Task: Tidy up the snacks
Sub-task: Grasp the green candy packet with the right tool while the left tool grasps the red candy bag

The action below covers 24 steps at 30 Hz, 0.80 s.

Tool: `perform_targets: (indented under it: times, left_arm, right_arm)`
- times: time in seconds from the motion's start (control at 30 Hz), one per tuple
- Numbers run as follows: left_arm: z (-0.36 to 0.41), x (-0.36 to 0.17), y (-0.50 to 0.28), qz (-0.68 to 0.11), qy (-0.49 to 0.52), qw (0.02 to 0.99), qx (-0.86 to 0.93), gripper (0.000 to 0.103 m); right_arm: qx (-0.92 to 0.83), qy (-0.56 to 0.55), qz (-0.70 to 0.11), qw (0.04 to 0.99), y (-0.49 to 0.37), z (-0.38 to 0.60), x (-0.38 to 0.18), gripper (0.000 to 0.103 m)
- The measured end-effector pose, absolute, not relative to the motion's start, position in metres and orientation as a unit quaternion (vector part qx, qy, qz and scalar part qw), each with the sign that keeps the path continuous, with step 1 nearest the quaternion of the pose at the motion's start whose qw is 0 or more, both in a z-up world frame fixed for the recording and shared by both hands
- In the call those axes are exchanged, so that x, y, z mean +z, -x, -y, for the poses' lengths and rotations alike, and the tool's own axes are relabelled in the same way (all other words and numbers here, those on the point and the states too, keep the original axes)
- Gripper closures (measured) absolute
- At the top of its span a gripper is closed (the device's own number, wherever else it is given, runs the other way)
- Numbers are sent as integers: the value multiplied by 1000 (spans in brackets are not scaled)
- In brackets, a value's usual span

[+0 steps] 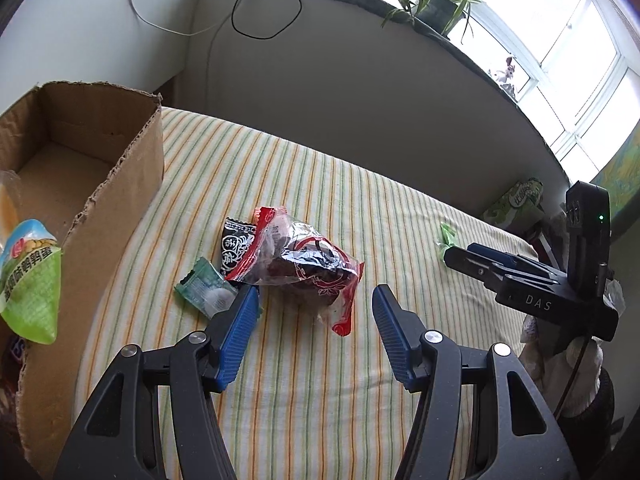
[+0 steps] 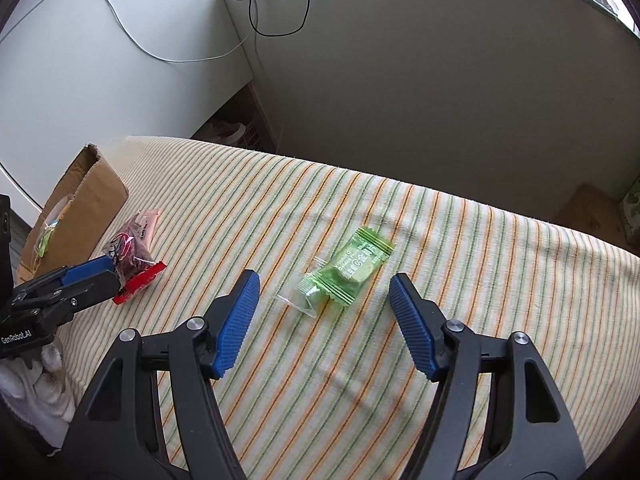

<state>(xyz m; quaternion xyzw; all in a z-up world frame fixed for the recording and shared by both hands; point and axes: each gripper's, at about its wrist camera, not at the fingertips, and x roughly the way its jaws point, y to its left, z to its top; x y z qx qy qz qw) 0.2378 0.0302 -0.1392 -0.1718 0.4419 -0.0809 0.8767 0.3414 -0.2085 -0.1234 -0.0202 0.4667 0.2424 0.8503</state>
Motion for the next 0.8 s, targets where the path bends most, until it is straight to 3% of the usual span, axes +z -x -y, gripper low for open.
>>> perform_targets:
  times: [0.27, 0.47, 0.53, 0.7, 0.8]
  left_arm:
    - [-21, -140, -254, -440, 155, 882, -70, 44]
    - [-8, -145, -270, -445, 136, 883, -57, 44]
    - [-1, -146, -273, -444, 122, 886, -53, 44]
    - [15, -148, -275, -445, 79, 891, -42, 45]
    - [19, -149, -276, -445, 69, 892, -36, 66]
  right_arm:
    - [231, 17, -465, 854, -354, 197, -127, 32]
    - [209, 40, -456, 864, -355, 191, -128, 53]
    - [205, 44, -455, 866, -355, 194, -128, 64]
    - [203, 51, -454, 866, -352, 200, -129, 77]
    - [202, 58, -451, 867, -348, 204, -128, 78]
